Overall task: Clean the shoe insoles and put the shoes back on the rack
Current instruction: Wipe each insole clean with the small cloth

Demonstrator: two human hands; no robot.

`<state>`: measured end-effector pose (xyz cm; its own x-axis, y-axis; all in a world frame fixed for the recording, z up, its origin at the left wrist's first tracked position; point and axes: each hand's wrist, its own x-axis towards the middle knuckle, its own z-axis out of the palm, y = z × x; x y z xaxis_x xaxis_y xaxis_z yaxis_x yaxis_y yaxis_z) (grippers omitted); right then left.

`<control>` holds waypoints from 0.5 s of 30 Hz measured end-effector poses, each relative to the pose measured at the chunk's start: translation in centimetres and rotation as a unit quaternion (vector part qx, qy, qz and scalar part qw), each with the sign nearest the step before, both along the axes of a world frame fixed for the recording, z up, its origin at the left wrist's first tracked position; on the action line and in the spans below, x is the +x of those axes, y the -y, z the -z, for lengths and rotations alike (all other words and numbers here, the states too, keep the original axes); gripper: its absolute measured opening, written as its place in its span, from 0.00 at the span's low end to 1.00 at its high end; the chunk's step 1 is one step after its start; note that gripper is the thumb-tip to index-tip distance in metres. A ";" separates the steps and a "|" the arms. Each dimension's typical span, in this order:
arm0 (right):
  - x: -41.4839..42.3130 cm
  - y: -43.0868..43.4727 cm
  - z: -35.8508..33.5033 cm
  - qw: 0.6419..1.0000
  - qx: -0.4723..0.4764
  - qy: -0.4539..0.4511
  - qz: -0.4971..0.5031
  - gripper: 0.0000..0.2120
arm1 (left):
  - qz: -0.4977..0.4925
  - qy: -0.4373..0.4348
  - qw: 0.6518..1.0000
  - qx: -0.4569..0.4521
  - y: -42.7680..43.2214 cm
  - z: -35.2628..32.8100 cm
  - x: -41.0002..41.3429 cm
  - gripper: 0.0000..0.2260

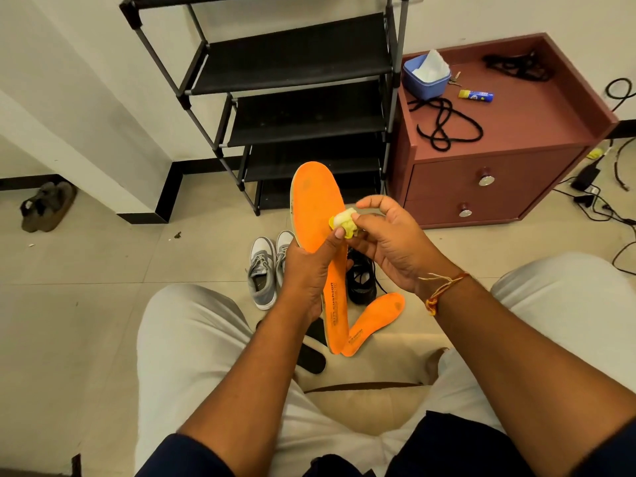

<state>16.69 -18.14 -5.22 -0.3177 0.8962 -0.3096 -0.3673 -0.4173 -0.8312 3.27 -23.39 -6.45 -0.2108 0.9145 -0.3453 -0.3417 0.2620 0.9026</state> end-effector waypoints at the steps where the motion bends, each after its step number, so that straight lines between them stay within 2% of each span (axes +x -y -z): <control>1: 0.2 -0.1 -0.1 1.000 0.010 -0.002 -0.019 0.10 | 0.000 0.004 1.000 0.003 0.0 0.0 0.0 0.22; 3: 0.4 -0.1 -0.3 0.999 0.018 -0.011 -0.049 0.14 | -0.002 0.014 1.000 0.008 -0.1 0.0 -0.2 0.22; 6: 0.6 -0.1 -0.7 0.998 0.009 -0.016 -0.064 0.14 | 0.001 0.012 1.000 0.007 0.0 -0.1 -0.3 0.24; 9: 0.8 -0.2 -0.9 0.996 0.003 -0.024 -0.081 0.13 | 0.001 0.013 1.000 0.004 -0.1 -0.1 -0.5 0.36; 11: 1.0 -0.2 -0.9 0.995 -0.003 -0.039 -0.090 0.11 | 0.001 0.016 1.000 0.004 -0.2 -0.1 -0.6 0.39; 15: 1.1 -0.2 -0.7 0.993 0.008 -0.058 -0.101 0.13 | -0.014 0.026 1.000 -0.001 -0.2 -0.2 -0.5 0.29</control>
<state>17.80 -17.89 -4.52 -0.5235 0.8156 -0.2463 -0.3718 -0.4788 -0.7953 2.72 -23.22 -6.22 -0.2186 0.9080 -0.3574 -0.3946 0.2527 0.8834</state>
